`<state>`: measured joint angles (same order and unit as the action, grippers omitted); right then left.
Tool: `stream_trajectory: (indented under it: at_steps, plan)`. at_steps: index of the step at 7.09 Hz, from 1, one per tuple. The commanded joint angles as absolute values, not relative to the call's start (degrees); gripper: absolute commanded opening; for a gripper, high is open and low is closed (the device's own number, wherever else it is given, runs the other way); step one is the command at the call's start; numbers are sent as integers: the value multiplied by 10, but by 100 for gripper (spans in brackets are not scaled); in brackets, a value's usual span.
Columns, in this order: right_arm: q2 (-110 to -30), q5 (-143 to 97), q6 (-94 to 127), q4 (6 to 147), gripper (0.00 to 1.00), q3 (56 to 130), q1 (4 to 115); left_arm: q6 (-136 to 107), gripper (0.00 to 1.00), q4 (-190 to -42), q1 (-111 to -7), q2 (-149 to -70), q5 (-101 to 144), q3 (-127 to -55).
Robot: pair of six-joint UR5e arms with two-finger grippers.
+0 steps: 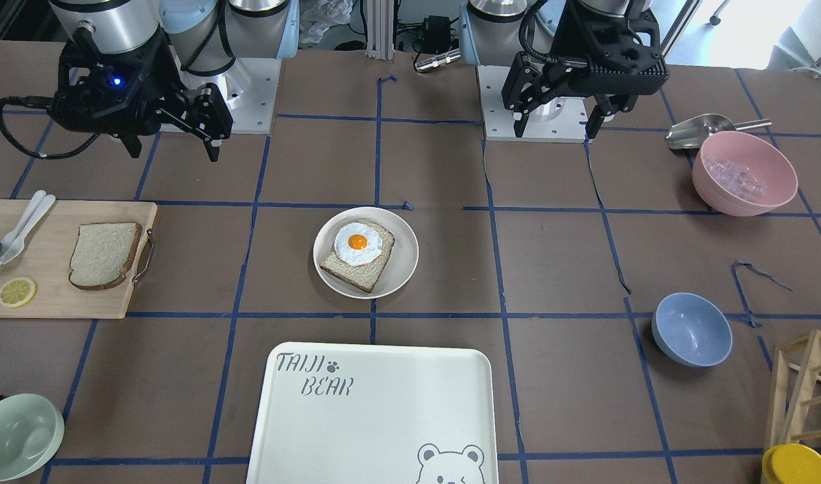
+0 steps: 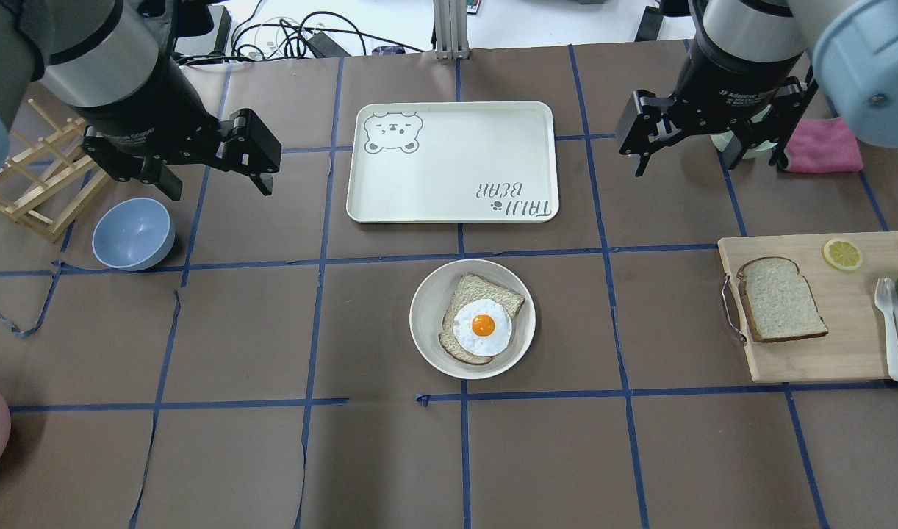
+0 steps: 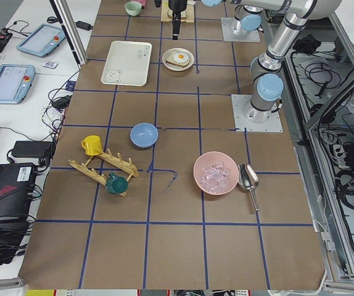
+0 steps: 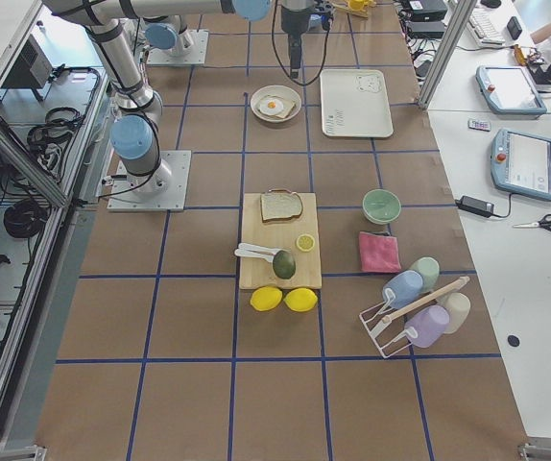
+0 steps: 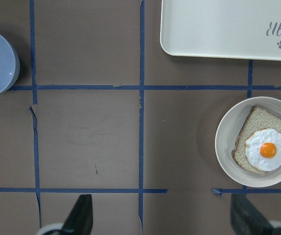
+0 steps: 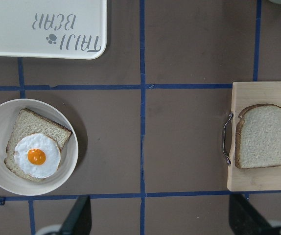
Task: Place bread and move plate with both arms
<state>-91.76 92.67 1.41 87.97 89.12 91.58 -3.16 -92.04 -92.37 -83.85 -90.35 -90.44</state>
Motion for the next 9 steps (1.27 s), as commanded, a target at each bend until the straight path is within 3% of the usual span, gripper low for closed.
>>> stream_trajectory:
  at_steps: [1, 9]
  plan:
    - [-918, 927, 14, 877, 100, 891, 916, -32, 100, -920, -924, -838, -904, -904]
    - [-916, 927, 7, 885, 100, 893, 915, -29, 100, -923, -924, -837, -906, -905]
